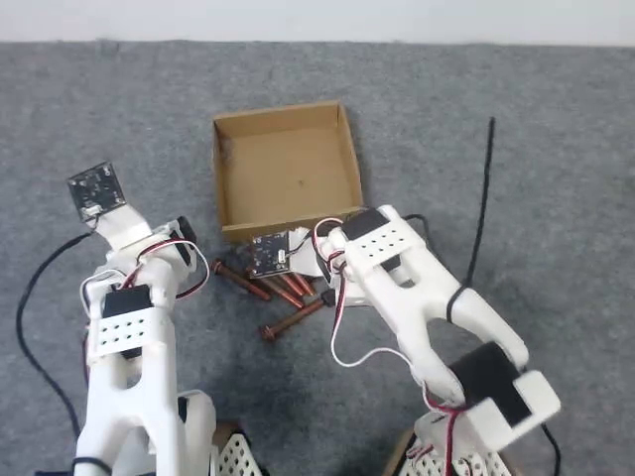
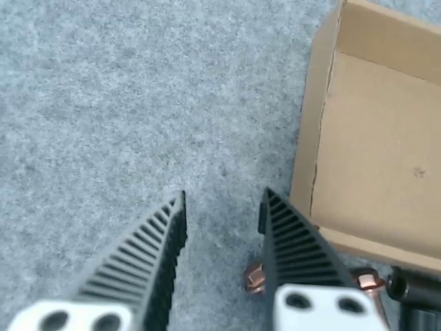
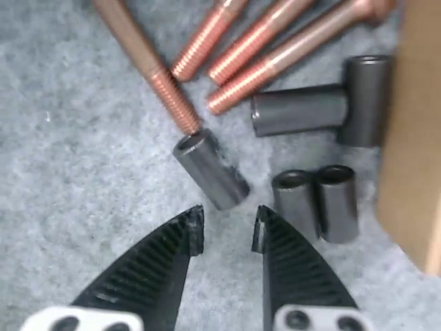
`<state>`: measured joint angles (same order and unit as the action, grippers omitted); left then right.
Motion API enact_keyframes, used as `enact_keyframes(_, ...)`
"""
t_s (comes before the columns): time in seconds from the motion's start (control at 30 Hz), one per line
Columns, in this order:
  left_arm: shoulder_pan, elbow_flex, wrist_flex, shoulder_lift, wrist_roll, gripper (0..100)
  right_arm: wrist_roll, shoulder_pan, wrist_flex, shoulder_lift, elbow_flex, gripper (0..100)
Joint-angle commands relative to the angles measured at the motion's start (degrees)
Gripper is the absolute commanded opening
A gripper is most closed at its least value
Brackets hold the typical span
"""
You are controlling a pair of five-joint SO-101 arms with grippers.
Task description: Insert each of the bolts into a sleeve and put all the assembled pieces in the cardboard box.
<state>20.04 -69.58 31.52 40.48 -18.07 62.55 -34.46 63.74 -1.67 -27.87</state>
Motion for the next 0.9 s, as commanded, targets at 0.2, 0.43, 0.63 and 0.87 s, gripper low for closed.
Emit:
enact_keyframes(0.2,0.00,0.31,-1.41,-0.18,-0.53,17,3.25,-1.45,0.22,0.04,0.62,12.8)
enact_keyframes(0.43,0.00,0.31,-1.41,-0.18,-0.53,17,3.25,-3.03,0.13,1.98,0.62,12.8)
enact_keyframes(0.63,0.00,0.31,-1.41,-0.18,-0.53,17,3.25,-4.53,0.13,2.68,-0.18,12.8)
enact_keyframes(0.87,0.00,-0.04,-1.49,-0.18,-0.53,17,5.19,-3.56,-1.63,6.20,-1.32,12.4)
